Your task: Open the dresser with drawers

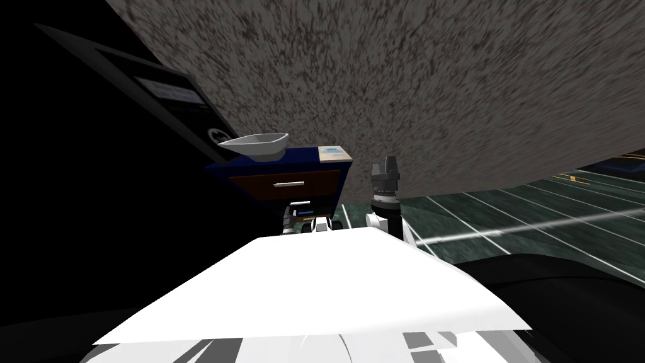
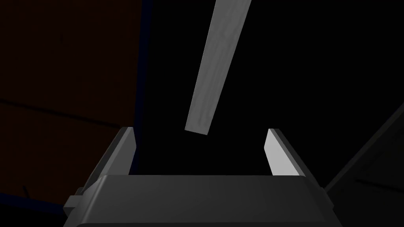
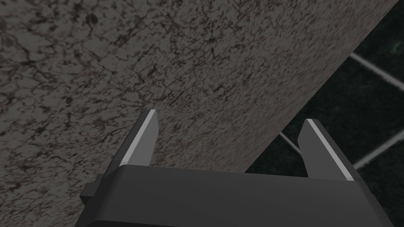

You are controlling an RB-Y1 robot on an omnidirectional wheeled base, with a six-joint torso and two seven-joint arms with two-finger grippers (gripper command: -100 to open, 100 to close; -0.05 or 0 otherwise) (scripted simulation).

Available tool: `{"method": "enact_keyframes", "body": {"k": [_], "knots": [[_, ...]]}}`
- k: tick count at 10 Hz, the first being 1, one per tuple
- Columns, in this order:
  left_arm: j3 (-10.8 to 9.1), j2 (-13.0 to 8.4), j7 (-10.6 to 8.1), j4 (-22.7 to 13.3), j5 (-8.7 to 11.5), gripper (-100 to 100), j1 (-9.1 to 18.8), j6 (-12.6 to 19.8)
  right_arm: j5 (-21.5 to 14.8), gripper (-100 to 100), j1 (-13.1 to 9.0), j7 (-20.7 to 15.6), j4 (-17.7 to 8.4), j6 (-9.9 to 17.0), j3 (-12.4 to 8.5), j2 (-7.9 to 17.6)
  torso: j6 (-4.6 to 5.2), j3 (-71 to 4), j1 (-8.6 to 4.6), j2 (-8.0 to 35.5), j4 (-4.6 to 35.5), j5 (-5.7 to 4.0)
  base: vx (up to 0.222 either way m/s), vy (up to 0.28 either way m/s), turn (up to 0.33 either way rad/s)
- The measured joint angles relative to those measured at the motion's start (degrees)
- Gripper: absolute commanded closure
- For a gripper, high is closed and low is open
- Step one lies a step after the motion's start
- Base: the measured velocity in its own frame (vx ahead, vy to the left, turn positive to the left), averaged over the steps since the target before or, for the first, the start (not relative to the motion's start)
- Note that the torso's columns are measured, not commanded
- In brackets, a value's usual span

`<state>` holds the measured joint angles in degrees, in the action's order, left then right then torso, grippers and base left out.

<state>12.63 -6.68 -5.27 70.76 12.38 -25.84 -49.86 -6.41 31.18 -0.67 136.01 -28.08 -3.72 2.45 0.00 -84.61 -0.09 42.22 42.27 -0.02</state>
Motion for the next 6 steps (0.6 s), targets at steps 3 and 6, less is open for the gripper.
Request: {"method": "enact_keyframes", "body": {"k": [3,6], "knots": [[-0.18,-0.30,0.17,2.41,0.26,-100,-0.47,1.90,0.00,0,-0.01,0.00,0.00,0.00,0.00,0.00,0.00,0.05,0.14,0.07,0.03,0.04,0.073,-0.006,-0.005],[-0.14,-0.15,0.10,1.26,0.18,100,-0.08,1.28,0.00,0,-0.03,0.00,-0.01,0.01,0.00,0.00,0.01,0.16,0.09,0.23,0.08,0.02,-0.059,-0.005,0.011]]}}
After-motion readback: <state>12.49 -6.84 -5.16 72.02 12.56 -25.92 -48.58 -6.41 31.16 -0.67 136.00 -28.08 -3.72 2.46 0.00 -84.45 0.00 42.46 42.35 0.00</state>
